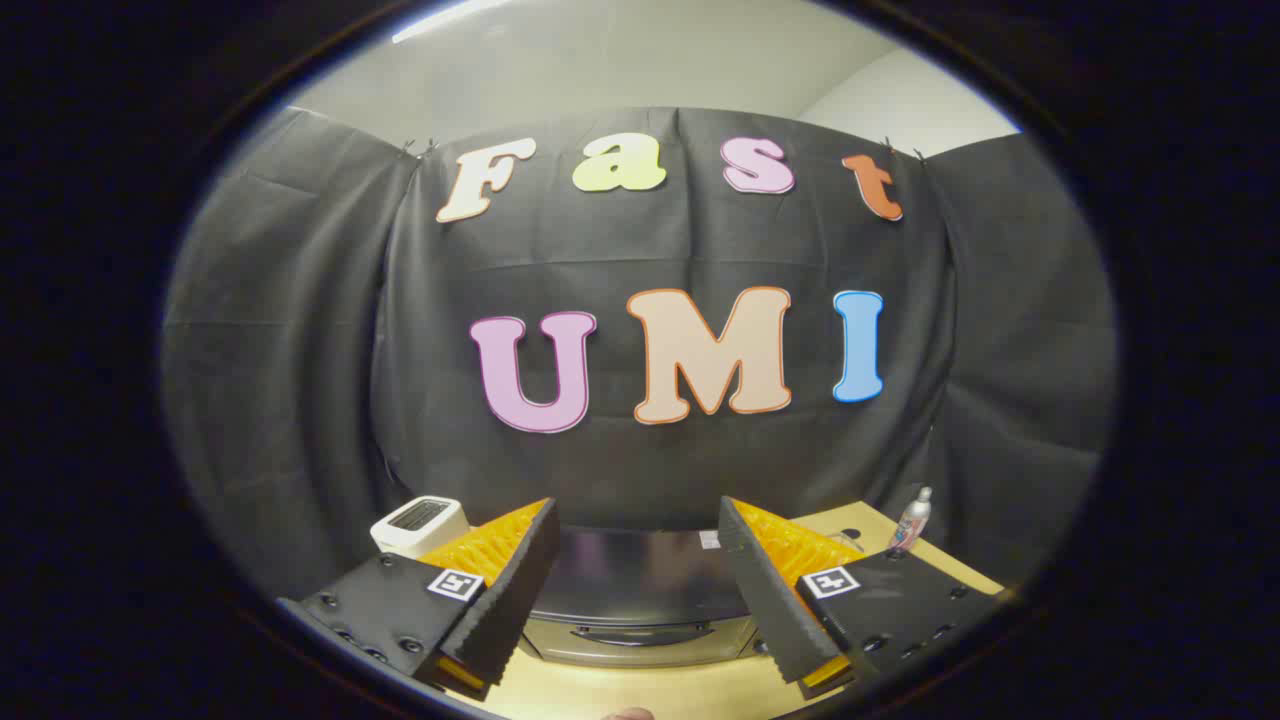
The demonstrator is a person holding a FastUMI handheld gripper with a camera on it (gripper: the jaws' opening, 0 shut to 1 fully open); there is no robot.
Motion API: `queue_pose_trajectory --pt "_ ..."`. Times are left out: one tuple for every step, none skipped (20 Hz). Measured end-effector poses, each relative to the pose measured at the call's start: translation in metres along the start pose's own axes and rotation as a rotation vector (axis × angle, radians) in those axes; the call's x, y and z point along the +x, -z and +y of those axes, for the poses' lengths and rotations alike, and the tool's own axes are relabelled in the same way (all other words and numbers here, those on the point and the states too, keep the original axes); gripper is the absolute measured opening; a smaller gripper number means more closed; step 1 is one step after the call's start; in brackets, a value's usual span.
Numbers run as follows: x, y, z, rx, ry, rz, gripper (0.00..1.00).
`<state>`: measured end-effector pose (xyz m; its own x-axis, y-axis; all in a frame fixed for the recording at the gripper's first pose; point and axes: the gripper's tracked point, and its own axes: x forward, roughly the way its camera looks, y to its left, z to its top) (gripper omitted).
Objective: Open the toaster oven, put the food inside, and close the toaster oven door.
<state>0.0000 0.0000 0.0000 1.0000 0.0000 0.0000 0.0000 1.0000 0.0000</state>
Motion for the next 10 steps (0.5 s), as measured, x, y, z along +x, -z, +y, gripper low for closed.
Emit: queue_pose_trajectory --pt "0.000 0.002 0.000 0.000 0.001 0.003 1.00" --pt "0.002 0.005 0.000 0.002 0.003 0.006 1.00" --pt "0.002 0.008 0.001 0.006 0.001 0.008 1.00" --pt "0.002 0.011 0.002 0.010 0.001 0.011 1.00" --pt "0.002 0.012 0.001 0.013 0.004 0.012 1.00" --pt "0.004 0.014 0.000 0.014 0.007 0.013 1.00" --pt "0.004 0.015 -0.001 0.015 0.010 0.013 1.00" --pt "0.006 0.020 -0.001 0.018 0.011 0.016 1.00" --pt "0.006 0.022 -0.001 0.022 0.009 0.019 1.00" --pt "0.008 0.027 0.000 0.027 0.007 0.025 1.00"
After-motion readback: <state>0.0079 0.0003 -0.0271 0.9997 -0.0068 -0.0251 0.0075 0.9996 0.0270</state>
